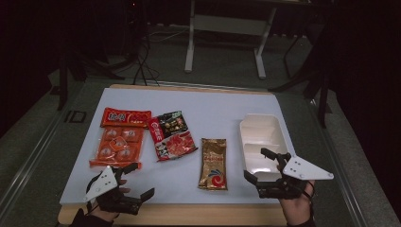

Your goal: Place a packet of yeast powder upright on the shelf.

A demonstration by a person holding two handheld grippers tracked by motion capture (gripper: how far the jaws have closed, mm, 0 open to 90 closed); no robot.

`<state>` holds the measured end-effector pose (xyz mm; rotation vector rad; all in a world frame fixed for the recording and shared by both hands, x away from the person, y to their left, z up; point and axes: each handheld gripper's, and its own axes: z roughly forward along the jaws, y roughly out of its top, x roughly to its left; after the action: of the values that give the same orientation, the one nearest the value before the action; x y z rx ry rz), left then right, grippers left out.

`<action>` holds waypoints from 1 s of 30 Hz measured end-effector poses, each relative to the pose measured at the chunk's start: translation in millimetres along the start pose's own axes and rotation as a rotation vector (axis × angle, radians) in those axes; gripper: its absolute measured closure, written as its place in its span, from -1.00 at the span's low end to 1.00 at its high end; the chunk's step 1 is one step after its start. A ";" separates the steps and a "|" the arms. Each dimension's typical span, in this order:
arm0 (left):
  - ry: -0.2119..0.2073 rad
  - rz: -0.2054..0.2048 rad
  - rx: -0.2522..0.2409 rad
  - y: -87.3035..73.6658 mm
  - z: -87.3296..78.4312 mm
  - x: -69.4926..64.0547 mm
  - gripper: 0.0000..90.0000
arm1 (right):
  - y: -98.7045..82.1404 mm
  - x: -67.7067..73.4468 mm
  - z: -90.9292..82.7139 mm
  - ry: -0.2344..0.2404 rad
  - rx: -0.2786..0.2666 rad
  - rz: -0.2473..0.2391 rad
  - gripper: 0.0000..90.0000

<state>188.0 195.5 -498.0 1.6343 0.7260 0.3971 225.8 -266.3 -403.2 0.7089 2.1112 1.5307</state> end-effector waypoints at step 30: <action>-0.024 -0.018 0.013 -0.7 3.1 -0.3 -1.00 | 20.0 -50.4 126.6 -0.056 0.327 0.168 -0.76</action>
<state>189.6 193.0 -499.2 1.6407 0.7261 0.3605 345.6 -200.4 -418.8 1.0534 2.3359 1.2381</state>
